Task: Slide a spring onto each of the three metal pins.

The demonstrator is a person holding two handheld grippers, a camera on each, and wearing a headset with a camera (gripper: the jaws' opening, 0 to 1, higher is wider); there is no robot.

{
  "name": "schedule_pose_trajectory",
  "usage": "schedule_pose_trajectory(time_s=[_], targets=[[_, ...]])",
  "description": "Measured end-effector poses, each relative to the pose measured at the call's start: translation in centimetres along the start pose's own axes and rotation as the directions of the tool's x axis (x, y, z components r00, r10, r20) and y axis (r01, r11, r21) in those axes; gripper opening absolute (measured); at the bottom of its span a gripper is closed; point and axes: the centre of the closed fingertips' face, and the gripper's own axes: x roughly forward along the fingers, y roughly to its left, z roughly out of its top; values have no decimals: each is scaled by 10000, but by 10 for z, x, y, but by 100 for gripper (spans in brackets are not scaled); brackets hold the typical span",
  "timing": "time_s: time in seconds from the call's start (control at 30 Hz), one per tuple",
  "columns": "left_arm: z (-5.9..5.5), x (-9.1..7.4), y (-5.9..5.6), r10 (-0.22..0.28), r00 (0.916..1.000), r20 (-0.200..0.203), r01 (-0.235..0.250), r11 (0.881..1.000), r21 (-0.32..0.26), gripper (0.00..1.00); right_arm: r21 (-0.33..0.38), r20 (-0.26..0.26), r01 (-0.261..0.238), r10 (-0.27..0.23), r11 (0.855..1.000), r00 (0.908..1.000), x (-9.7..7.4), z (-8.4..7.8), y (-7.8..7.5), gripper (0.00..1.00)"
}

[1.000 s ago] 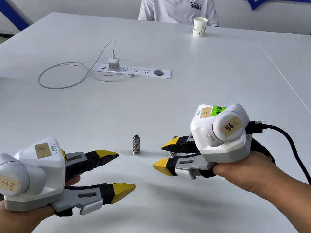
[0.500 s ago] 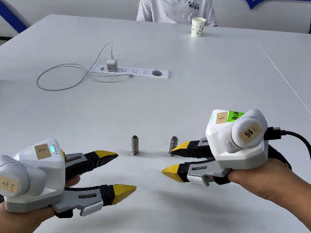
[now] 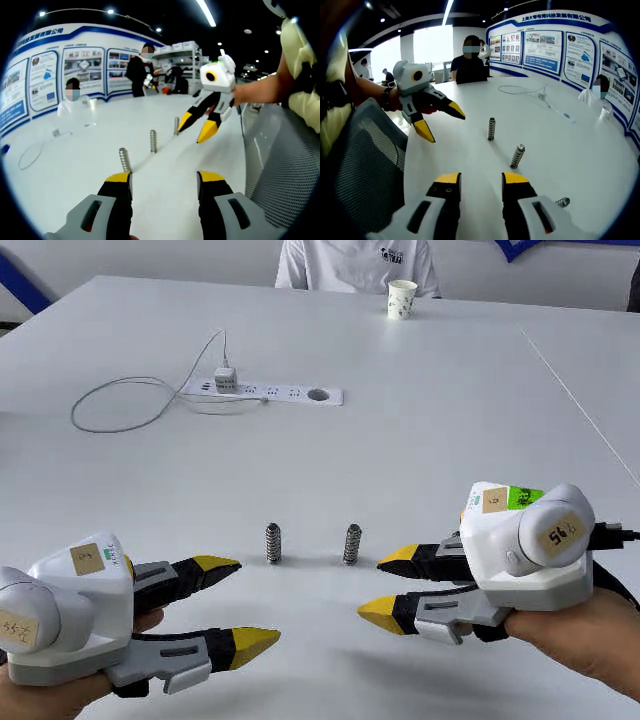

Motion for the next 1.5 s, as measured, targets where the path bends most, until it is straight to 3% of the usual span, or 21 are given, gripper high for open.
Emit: schedule_pose_trajectory(time_s=[0.8, 1.1, 1.5], targets=[[-2, 2, 0, -12, 10000, -74, 12, 10000, -57, 55, 575, 53, 719, -723, 9958, 9974, -36, -27, -23, 41], [-4, 2, 0, 35, 9999, -135, -36, 9999, -122, 56, 965, 64, 1191, -1202, 9882, 9927, -52, -42, -35, 43], [-5, 3, -1, 51, 9998, -181, -54, 9998, -180, 57, 1049, 203, 1649, -1679, 9807, 9856, -66, -49, -45, 48]])
